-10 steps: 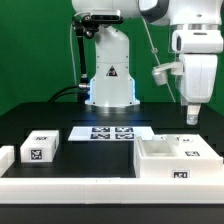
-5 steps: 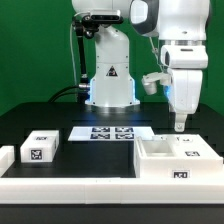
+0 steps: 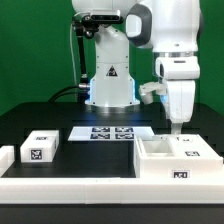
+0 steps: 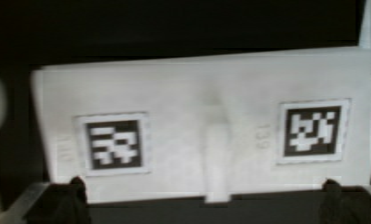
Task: Assemble cabinet
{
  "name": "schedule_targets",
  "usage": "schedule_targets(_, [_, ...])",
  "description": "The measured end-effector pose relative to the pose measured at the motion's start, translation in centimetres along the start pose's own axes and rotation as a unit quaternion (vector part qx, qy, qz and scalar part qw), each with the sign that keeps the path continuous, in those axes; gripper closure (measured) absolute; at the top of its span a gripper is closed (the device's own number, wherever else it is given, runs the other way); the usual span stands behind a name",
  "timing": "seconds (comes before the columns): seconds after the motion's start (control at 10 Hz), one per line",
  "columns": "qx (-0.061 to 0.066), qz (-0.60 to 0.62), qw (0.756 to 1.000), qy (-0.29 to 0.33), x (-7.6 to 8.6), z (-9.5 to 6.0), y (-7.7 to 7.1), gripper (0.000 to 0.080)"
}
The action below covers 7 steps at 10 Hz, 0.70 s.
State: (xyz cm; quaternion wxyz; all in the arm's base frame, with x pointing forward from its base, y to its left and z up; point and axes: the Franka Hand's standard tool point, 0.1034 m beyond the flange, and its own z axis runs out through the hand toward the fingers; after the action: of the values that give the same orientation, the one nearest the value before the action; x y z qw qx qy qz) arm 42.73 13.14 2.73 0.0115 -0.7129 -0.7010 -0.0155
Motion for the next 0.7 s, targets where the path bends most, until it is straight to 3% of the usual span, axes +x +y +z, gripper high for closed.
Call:
schedule_targets(0.4, [-0.001, 0.004, 1.000, 0.011, 0.20, 1.37, -0.34, 0.0151])
schedule_targets(0.6, [-0.001, 0.003, 1.000, 0.011, 0.22, 1.37, -0.35, 0.0407])
schedule_targets(0.7, [-0.001, 0.003, 1.000, 0.011, 0.22, 1.37, -0.35, 0.0407])
